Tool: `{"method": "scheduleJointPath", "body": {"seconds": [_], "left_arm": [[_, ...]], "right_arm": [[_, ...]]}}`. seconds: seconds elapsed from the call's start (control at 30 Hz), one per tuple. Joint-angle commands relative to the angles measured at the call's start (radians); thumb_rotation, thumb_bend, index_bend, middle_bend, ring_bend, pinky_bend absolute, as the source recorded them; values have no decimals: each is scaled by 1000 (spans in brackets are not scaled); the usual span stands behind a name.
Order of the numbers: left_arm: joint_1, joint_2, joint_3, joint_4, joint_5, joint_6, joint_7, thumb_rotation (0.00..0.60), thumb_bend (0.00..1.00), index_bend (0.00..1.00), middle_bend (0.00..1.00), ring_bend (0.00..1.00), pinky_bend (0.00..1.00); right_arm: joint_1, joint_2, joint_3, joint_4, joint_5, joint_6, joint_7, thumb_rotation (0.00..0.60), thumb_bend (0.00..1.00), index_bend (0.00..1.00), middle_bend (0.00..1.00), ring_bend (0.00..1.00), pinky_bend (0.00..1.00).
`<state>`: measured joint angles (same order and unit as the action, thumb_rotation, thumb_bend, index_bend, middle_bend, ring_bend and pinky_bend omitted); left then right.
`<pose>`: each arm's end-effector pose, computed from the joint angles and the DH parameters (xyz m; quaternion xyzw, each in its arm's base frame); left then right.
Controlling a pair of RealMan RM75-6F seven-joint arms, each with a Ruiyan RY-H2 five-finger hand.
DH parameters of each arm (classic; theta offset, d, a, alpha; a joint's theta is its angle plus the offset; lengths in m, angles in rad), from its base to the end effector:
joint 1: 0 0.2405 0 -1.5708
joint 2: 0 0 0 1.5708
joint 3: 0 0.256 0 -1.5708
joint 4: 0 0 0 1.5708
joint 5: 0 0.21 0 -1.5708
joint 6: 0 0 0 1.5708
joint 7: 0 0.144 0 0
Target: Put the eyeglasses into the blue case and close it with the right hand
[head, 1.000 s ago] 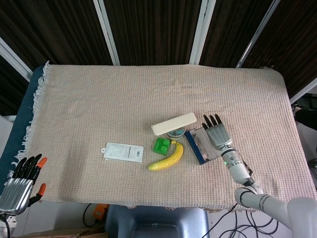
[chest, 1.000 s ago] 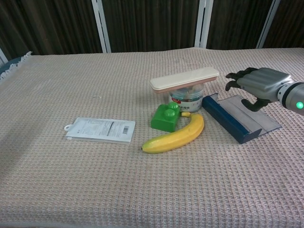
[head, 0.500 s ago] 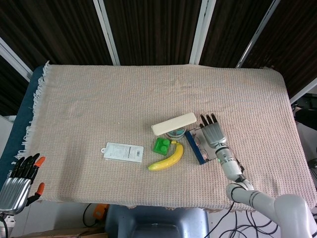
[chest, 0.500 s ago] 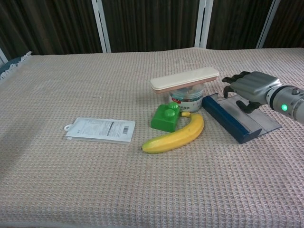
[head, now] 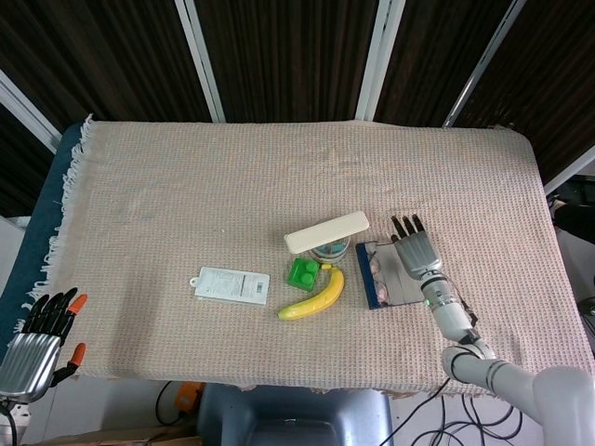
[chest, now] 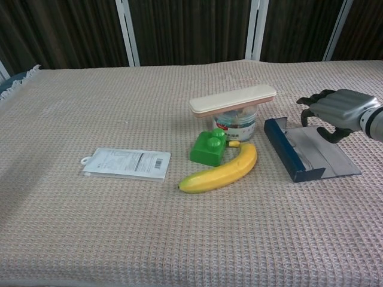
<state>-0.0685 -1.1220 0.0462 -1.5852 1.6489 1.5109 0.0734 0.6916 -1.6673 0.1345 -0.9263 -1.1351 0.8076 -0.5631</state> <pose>-0.3054 0.1543 0.1428 -0.6645 -0.3502 -0.3613 0.5525 -0.2719 -0.3850 -0.0109 0.7825 -0.2407 0.1459 0.5555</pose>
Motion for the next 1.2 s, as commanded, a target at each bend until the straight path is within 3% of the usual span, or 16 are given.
{"method": "scheduleJointPath", "body": {"seconds": [0.03,0.6,0.8,0.87,0.93,1.0,1.2], "left_arm": [[-1,0,1,0,0,-2,1,600,425,0,0,0,20],[-3,-4,5,-2,3,-7,14,600,424,0,0,0,20],[2,-1,4,0,5,6,5,600,423,0,0,0,20],[1,-1,4,1,5,3,5,600,423,0,0,0,20],[0,-3,6,0,7,-1,10,600,423,0,0,0,20],[-2,-5,7,-2,9,-4,17,600,422,0,0,0,21],[0,-8,6,-4,7,-2,25,600,423,0,0,0,20]], "right_arm": [[-21,42,-27,-40,-24,7,17,600,741,448,10,0,0],[-112,201,-138,-230,-152,69,119,600,742,450,10,0,0],[-156,249,-168,-261,-273,205,196,600,734,426,10,0,0],[-168,255,-184,-244,-330,256,238,600,632,422,8,0,0],[-178,253,-205,-212,-399,315,286,600,421,428,5,0,0],[-182,242,-222,-169,-461,366,334,600,333,451,8,0,0],[-180,196,-265,-41,-578,437,440,600,277,506,32,0,0]]}}
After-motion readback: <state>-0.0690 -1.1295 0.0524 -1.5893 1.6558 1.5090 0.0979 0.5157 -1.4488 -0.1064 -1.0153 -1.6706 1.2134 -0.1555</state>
